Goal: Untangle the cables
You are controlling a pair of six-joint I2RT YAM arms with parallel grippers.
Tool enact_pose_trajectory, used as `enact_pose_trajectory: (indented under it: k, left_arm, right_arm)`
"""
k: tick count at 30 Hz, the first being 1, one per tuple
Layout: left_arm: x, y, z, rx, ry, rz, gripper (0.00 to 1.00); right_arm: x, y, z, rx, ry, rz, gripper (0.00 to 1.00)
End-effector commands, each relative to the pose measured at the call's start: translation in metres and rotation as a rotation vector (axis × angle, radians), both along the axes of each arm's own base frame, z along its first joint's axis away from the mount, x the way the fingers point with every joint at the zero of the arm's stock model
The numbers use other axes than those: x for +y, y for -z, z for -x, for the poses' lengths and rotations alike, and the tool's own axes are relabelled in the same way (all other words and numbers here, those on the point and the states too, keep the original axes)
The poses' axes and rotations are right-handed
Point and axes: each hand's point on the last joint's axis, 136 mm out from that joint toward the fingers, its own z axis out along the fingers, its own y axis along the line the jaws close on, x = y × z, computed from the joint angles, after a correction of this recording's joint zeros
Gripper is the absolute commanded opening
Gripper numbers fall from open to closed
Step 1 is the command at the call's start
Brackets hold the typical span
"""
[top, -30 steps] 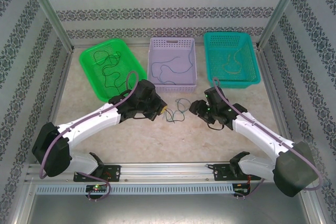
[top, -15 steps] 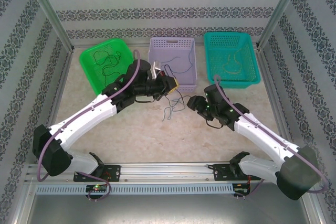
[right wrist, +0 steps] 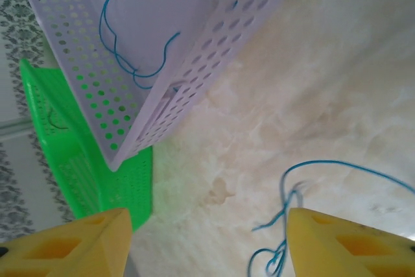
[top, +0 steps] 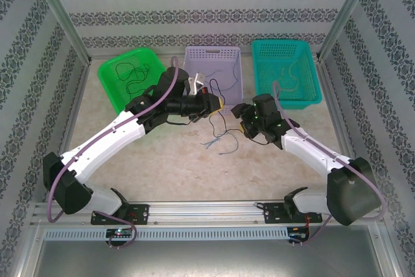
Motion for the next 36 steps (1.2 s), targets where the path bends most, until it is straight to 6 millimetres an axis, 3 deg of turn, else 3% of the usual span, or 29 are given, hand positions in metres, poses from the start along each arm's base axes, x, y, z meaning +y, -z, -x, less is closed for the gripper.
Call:
enact_pose_trajectory:
  k: [1,10,14,17,23,28,30,32,36]
  left_arm:
    - [0.002,-0.004,-0.001,-0.028,0.020,-0.004,0.00]
    - [0.005,-0.003,-0.002,-0.042,0.013,-0.026,0.00]
    - [0.002,-0.002,-0.004,-0.037,0.017,-0.013,0.00]
    - [-0.001,-0.002,-0.002,-0.028,0.029,-0.001,0.00]
    - [-0.003,0.000,0.003,-0.007,0.055,0.022,0.00]
    - [-0.002,0.000,0.007,-0.012,0.065,0.024,0.00]
    - [-0.002,0.000,0.010,-0.013,0.075,0.023,0.00]
    - [-0.001,0.000,0.015,-0.016,0.102,0.014,0.00]
    - [0.012,0.019,0.046,0.029,0.247,-0.117,0.00]
  right_arm:
    - [0.011,0.001,0.006,0.074,0.091,-0.115,0.62]
    - [-0.030,0.021,0.059,0.172,0.164,0.044,0.65]
    - [-0.030,0.032,0.080,0.212,0.205,-0.024,0.70]
    - [-0.025,0.029,0.070,0.171,0.269,-0.081,0.71]
    - [-0.005,0.011,0.019,0.105,0.309,-0.133,0.70]
    - [0.021,0.018,-0.002,0.129,0.305,-0.184,0.53]
    - [0.020,0.020,-0.008,0.121,0.326,-0.186,0.24]
    - [0.004,0.018,-0.012,0.101,0.348,-0.141,0.00]
    - [-0.060,0.006,-0.029,0.020,0.366,-0.007,0.00]
